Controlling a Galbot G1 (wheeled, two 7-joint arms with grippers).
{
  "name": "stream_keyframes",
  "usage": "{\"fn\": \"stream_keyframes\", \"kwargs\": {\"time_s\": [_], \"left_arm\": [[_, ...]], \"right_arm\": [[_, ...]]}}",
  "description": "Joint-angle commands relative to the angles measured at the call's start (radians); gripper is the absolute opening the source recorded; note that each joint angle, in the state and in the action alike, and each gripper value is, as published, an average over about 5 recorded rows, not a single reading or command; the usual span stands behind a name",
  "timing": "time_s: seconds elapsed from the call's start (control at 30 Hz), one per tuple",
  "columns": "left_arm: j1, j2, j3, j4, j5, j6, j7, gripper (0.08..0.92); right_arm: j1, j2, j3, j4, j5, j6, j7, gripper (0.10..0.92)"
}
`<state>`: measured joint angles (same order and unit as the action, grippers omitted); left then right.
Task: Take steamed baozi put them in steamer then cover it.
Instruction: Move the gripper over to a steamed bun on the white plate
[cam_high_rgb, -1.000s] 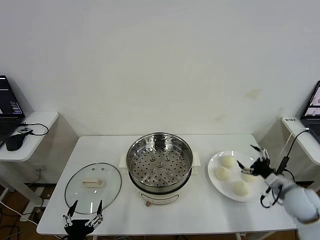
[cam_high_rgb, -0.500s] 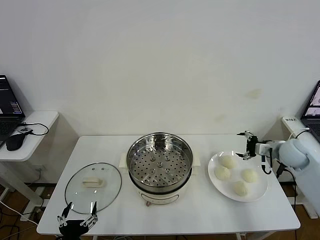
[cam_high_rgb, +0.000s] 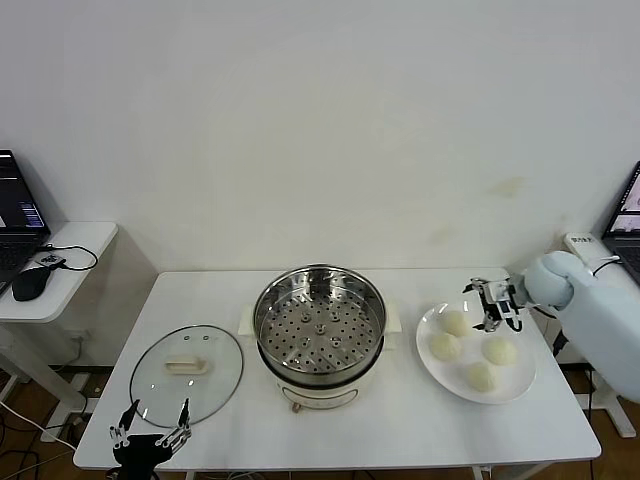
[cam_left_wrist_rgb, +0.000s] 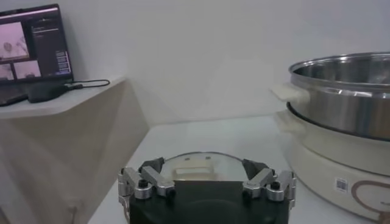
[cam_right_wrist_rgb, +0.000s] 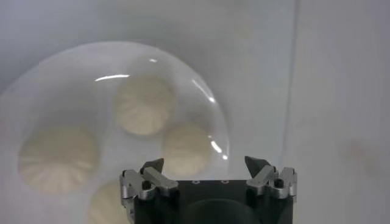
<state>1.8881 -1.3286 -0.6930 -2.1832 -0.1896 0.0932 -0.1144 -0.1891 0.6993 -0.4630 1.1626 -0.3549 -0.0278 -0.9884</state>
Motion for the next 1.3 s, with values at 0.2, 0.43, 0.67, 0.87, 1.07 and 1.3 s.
{"fn": "stream_keyframes", "kwargs": {"time_s": [0.2, 0.43, 0.67, 0.87, 1.07, 1.3], "left_arm": [[0.009, 0.001, -0.01, -0.015, -0.002, 0.004, -0.002, 0.823], [0.009, 0.005, -0.023, -0.023, -0.013, 0.004, -0.009, 0.823], [0.009, 0.008, -0.027, -0.023, -0.011, 0.005, -0.009, 0.823], [0.006, 0.008, -0.023, -0.018, -0.01, 0.005, -0.008, 0.823], [0.003, 0.009, -0.024, -0.014, -0.011, 0.006, -0.008, 0.823], [0.002, 0.009, -0.023, -0.012, -0.012, 0.006, -0.01, 0.823]], "right_arm": [[0.017, 0.096, -0.052, -0.14, -0.035, -0.015, 0.001, 0.823], [0.007, 0.143, -0.017, -0.198, -0.072, -0.011, 0.014, 0.823], [0.02, 0.176, -0.017, -0.242, -0.072, -0.013, 0.026, 0.823], [0.028, 0.189, -0.028, -0.255, -0.077, -0.02, 0.016, 0.784], [0.037, 0.189, -0.04, -0.258, -0.07, -0.027, 0.003, 0.678], [0.046, 0.163, -0.058, -0.221, -0.036, -0.034, -0.017, 0.563]]}}
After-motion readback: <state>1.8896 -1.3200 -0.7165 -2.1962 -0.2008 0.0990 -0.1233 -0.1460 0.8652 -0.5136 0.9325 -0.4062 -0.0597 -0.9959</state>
